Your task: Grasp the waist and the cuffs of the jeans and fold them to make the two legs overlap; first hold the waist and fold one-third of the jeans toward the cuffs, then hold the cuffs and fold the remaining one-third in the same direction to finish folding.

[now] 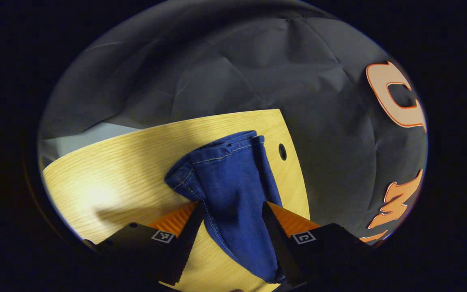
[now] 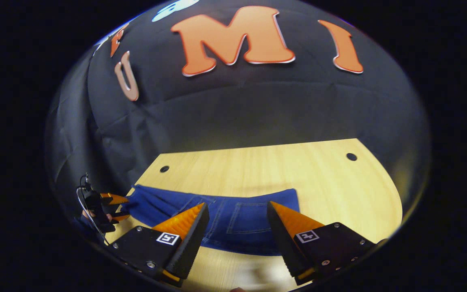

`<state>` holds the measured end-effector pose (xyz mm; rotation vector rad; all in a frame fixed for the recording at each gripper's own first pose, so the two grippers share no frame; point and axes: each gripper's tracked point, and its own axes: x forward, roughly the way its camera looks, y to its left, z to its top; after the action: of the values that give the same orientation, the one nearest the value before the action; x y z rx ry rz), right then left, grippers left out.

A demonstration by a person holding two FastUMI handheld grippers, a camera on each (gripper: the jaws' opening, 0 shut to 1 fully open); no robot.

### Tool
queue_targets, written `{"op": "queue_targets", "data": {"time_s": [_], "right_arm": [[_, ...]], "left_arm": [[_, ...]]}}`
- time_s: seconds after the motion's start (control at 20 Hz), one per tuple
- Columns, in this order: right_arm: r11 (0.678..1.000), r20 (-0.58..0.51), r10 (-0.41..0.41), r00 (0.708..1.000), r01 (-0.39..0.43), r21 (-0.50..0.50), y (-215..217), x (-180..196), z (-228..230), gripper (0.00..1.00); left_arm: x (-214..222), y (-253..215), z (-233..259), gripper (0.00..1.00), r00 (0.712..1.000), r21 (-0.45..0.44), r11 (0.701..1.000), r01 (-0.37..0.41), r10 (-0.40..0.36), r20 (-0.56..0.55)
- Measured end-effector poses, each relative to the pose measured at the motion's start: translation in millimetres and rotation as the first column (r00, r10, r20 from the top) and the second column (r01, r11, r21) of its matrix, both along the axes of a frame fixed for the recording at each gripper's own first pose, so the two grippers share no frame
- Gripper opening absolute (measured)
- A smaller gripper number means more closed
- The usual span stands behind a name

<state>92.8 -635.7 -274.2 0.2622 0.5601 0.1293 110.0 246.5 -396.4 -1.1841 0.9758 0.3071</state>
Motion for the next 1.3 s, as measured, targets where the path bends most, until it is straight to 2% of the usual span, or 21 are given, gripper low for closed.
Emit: {"op": "queue_targets", "data": {"time_s": [0.05,0.15,0.2,0.25,0.3,0.35,0.4,0.6,0.8,0.9,0.95,1.05,1.3], "right_arm": [[1.0,0.008,-0.023,1.0,0.023,-0.006,-14,1,4,0.89],[0.998,0.02,-0.065,0.998,0.065,-0.019,-32,0,9,0.89],[0.996,0.028,-0.083,0.996,0.084,-0.023,-39,0,12,0.89],[0.994,0.041,-0.102,0.994,0.103,-0.026,-50,-2,19,0.89],[0.992,0.053,-0.118,0.992,0.12,-0.034,-59,-1,22,0.89],[0.989,0.066,-0.14,0.988,0.143,-0.046,-71,-1,26,0.89],[0.986,0.078,-0.153,0.985,0.157,-0.052,-80,0,30,0.89],[0.976,0.119,-0.193,0.974,0.204,-0.081,-112,2,42,0.89],[0.971,0.149,-0.204,0.968,0.219,-0.092,-128,5,49,0.89],[0.974,0.156,-0.199,0.967,0.213,-0.081,-130,5,51,0.89],[0.976,0.159,-0.192,0.968,0.206,-0.077,-130,4,51,0.89],[0.977,0.169,-0.182,0.969,0.197,-0.079,-132,4,51,0.9],[0.984,0.176,-0.151,0.973,0.166,-0.07,-136,-1,49,0.9]], "left_arm": [[2,-3,-4,0.89,1.0,0.007,1.0,0.009,-0.009,-0.002],[4,-6,-9,0.74,1.0,0.008,1.0,0.019,-0.019,-0.002],[7,-9,-15,0.65,1.0,-0.023,1.0,0.012,-0.012,-0.021],[1,-8,-21,0.36,0.998,-0.012,1.0,-0.012,0.012,-0.069],[10,-11,-17,0.08,0.998,-0.028,0.999,-0.034,0.032,-0.048],[10,-9,-18,0.11,0.999,0.014,1.0,-0.019,0.019,-0.038],[9,-9,-16,0.04,1.0,0.042,0.999,-0.002,0.003,-0.029],[28,-14,39,0.04,0.993,0.127,0.991,0.041,-0.055,0.103],[48,-40,114,0.04,0.955,0.232,0.966,0.111,-0.168,0.244],[58,-62,154,0.06,0.92,0.278,0.948,0.153,-0.239,0.309],[61,-77,178,0.04,0.9,0.298,0.939,0.169,-0.27,0.342],[66,-109,219,0.04,0.852,0.342,0.914,0.218,-0.349,0.39],[71,-218,276,0.04,0.706,0.475,0.796,0.375,-0.577,0.41]]}}
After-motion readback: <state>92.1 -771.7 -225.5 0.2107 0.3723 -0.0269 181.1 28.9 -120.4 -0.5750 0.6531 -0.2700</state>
